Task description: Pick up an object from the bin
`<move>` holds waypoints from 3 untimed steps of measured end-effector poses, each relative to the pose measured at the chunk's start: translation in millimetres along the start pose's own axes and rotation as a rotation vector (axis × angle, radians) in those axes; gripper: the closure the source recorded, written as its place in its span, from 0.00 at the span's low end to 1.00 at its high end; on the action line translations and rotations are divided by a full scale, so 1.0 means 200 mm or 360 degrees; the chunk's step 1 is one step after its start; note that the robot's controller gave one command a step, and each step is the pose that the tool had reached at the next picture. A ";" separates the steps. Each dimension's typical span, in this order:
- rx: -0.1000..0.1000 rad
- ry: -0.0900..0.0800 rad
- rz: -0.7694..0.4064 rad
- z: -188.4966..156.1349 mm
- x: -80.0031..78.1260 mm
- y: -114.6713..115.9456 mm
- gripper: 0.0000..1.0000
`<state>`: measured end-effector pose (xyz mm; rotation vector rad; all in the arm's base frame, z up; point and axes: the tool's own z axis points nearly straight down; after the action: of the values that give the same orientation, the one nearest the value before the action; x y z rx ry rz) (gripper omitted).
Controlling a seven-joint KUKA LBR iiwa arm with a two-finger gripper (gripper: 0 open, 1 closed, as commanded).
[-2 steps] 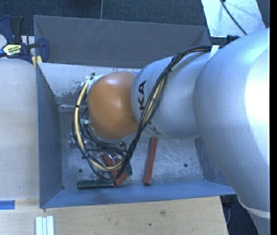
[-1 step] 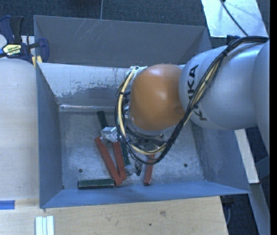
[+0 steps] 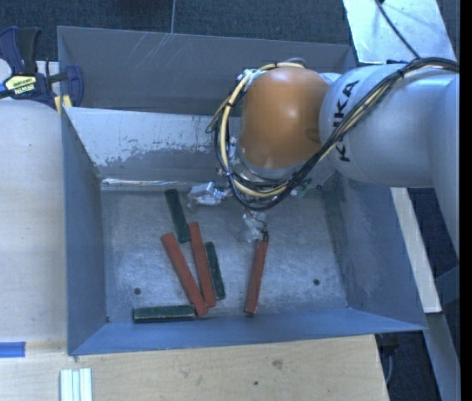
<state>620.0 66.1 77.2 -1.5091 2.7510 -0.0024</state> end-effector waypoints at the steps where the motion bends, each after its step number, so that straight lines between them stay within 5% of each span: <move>1: 0.0000 -0.0015 0.0283 -0.52 -0.43 0.37 0.00; 2: -0.0005 0.0008 0.0015 -0.42 -0.07 0.35 0.00; 3: -0.0009 0.0006 -0.0257 0.05 -0.19 0.29 0.00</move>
Offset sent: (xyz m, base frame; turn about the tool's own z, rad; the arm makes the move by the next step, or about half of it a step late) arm -0.0170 0.1076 0.0999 0.1817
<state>591.2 130.3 67.9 -1.7297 2.6252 0.0016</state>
